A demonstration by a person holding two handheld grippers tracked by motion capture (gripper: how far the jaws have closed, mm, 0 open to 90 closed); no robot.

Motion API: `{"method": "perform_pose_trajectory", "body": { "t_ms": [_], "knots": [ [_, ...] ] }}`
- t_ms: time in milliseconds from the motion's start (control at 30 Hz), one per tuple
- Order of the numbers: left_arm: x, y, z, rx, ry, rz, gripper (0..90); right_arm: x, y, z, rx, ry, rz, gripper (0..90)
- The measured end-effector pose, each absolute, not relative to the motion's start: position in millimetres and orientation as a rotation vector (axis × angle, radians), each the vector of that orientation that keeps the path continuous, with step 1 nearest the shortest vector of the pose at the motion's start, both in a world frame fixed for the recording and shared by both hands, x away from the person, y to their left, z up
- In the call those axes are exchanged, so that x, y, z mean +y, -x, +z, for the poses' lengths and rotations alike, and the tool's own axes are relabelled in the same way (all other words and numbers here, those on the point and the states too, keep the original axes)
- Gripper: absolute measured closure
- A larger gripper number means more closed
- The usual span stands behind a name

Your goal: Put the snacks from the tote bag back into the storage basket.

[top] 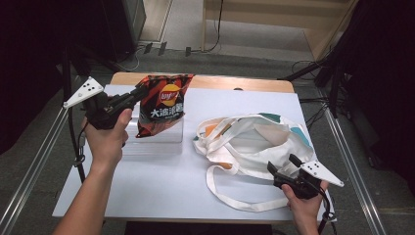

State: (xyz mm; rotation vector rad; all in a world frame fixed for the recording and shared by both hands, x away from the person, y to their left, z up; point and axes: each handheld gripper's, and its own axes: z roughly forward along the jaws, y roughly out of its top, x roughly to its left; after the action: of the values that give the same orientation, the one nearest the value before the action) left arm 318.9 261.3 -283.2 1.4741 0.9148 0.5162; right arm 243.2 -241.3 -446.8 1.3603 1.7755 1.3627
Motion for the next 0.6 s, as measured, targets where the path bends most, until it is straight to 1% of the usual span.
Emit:
{"method": "perform_pose_trajectory", "body": {
  "t_ms": [200,333,467,600],
  "knots": [
    [280,-326,-293,0.966,-1.458,0.519,90.0,-239,-244,-448,1.781,-1.354,1.356,14.4],
    [285,-330,-302,0.99,-1.457,0.515,90.0,-238,-244,-448,1.784,-1.351,1.351,14.5],
    [292,-338,-319,1.029,-1.448,0.481,90.0,-237,-244,-448,1.787,-1.354,1.348,14.5],
    [296,-343,-332,1.058,-1.463,0.477,90.0,-237,-244,-449,1.788,-1.358,1.345,14.5]
  ]
}}
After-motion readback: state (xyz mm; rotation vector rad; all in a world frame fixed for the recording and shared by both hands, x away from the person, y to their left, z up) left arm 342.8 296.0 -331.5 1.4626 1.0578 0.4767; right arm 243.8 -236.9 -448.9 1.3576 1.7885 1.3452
